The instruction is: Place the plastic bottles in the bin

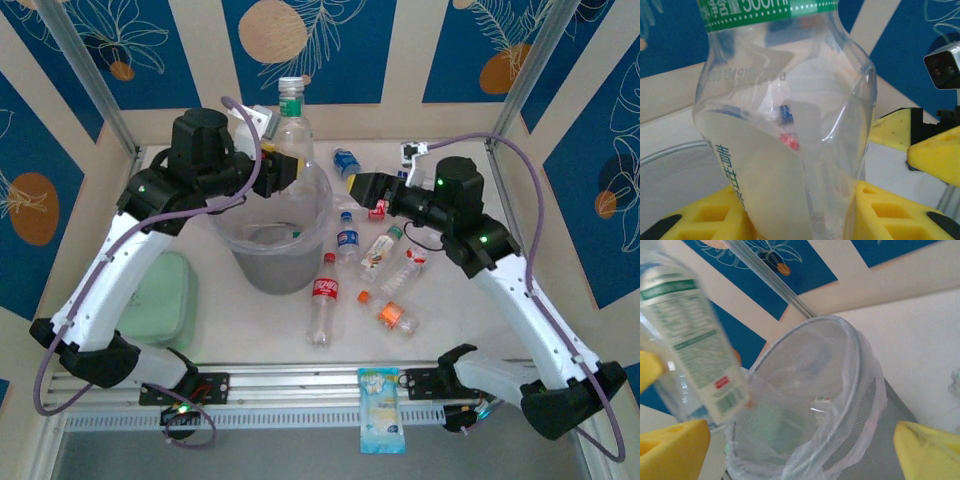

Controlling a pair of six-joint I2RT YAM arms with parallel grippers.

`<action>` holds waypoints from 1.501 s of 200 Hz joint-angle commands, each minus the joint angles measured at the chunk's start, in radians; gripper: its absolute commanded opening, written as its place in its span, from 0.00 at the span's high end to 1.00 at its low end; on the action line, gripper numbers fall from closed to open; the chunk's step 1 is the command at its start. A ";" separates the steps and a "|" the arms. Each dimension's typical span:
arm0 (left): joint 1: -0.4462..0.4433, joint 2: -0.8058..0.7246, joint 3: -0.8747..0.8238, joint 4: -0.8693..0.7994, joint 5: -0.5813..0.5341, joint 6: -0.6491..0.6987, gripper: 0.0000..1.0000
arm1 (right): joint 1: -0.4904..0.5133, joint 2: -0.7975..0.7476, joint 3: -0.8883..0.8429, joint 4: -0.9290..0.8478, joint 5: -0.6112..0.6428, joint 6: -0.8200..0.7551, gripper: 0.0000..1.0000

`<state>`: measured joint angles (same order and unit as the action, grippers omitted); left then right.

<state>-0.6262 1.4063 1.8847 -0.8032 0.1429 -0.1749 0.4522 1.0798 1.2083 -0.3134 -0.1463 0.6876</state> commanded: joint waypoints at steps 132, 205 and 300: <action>0.007 0.046 -0.179 -0.310 -0.226 0.251 1.00 | 0.048 0.376 0.107 0.012 -0.247 0.024 0.76; 0.008 0.009 -0.345 -0.318 -0.237 0.360 1.00 | 0.048 0.378 0.088 0.092 -0.227 0.061 0.88; 0.008 0.033 -0.384 -0.264 -0.137 0.349 0.30 | 0.051 0.353 0.065 0.112 -0.183 0.071 0.92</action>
<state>-0.6243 1.4433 1.4651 -1.0771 -0.0601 0.1802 0.4976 1.4559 1.2873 -0.2020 -0.3405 0.7631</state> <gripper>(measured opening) 0.601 0.081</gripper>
